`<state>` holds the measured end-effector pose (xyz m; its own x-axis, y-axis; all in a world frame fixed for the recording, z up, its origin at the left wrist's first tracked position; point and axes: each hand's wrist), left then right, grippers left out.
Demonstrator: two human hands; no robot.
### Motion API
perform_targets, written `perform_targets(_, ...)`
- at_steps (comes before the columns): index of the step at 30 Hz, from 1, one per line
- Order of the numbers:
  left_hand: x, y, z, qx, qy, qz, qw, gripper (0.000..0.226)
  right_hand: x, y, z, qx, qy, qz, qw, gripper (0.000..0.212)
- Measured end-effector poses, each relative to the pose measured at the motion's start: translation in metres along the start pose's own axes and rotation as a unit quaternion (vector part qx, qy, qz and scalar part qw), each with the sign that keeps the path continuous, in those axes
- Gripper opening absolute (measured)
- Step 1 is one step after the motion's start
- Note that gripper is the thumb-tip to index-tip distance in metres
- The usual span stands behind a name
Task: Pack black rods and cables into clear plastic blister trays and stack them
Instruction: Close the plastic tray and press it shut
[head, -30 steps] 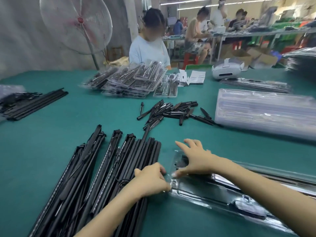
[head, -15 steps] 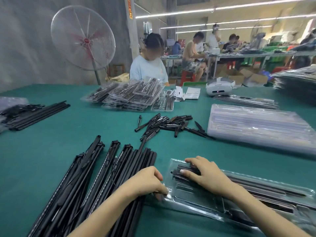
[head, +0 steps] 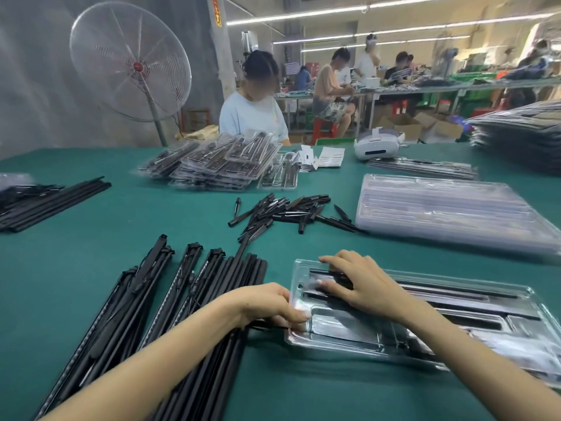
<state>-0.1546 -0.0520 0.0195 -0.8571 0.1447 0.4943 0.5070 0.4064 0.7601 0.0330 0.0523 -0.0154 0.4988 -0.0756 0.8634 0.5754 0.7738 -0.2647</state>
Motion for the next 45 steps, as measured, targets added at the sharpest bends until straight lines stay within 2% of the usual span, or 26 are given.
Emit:
perform_targets(1,-0.001,0.001,0.001,-0.002,-0.014,-0.008,1.0,0.008,0.001,0.001,0.0,0.005,0.001,-0.003,1.0,0.076)
perform_targets(6,-0.008,-0.007,0.002,-0.004,-0.016,-0.031,0.999,0.015,0.001,0.001,-0.004,0.017,0.018,-0.022,0.999,0.062)
perform_targets(13,-0.031,-0.016,0.001,-0.017,0.069,-0.083,0.994,0.031,-0.004,-0.009,-0.007,-0.015,-0.006,-0.047,0.999,0.06)
perform_targets(15,-0.034,-0.016,-0.002,-0.013,0.077,-0.095,0.992,0.033,-0.001,-0.012,-0.006,-0.033,-0.038,-0.057,0.997,0.06)
perform_targets(19,-0.034,-0.018,-0.008,-0.036,0.062,-0.059,0.996,0.021,0.013,-0.014,-0.003,-0.099,-0.143,-0.015,0.985,0.063)
perform_targets(23,-0.026,-0.015,-0.001,-0.063,0.146,-0.031,0.987,0.008,0.027,-0.005,-0.01,-0.177,-0.195,0.028,0.964,0.058)
perform_targets(24,-0.023,-0.013,0.001,-0.069,0.144,0.001,0.987,0.003,0.028,-0.003,-0.015,-0.188,-0.21,0.035,0.959,0.055)
perform_targets(28,-0.012,-0.008,0.005,-0.046,0.067,0.147,0.986,0.023,0.025,0.003,-0.038,-0.232,-0.215,0.07,0.946,0.058)
perform_targets(31,-0.01,-0.003,0.006,-0.027,0.019,0.105,0.994,0.015,0.031,-0.001,-0.043,-0.25,-0.2,0.073,0.945,0.067)
perform_targets(34,-0.011,-0.003,0.008,-0.036,0.009,0.059,0.998,0.007,0.033,-0.007,-0.031,-0.146,-0.125,0.025,0.981,0.075)
perform_targets(35,-0.011,-0.003,0.007,-0.039,0.006,0.045,0.998,0.006,0.033,-0.013,-0.023,-0.102,-0.11,0.031,0.988,0.072)
perform_targets(37,-0.011,-0.003,0.008,-0.04,-0.004,0.018,0.999,0.008,0.03,-0.027,-0.007,-0.055,-0.135,0.078,0.986,0.053)
perform_targets(40,-0.009,-0.005,0.007,-0.031,0.007,-0.005,0.999,0.012,0.023,-0.039,0.014,-0.071,-0.227,0.139,0.961,0.031)
perform_targets(43,-0.013,-0.008,0.007,0.023,0.061,-0.034,0.997,0.017,0.02,-0.041,0.026,-0.09,-0.296,0.151,0.939,0.014)
perform_targets(45,-0.015,-0.011,0.008,0.048,0.101,-0.036,0.993,0.028,0.018,-0.04,0.028,-0.11,-0.307,0.178,0.928,0.016)
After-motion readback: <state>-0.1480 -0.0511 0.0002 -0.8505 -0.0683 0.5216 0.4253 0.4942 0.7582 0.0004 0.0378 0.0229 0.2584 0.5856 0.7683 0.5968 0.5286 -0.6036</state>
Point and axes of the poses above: each hand's wrist, its own z-axis towards the middle knuckle, its own x-axis out of the back of the hand, y = z × x, and after that the axes turned 13 degrees about y, right-handed
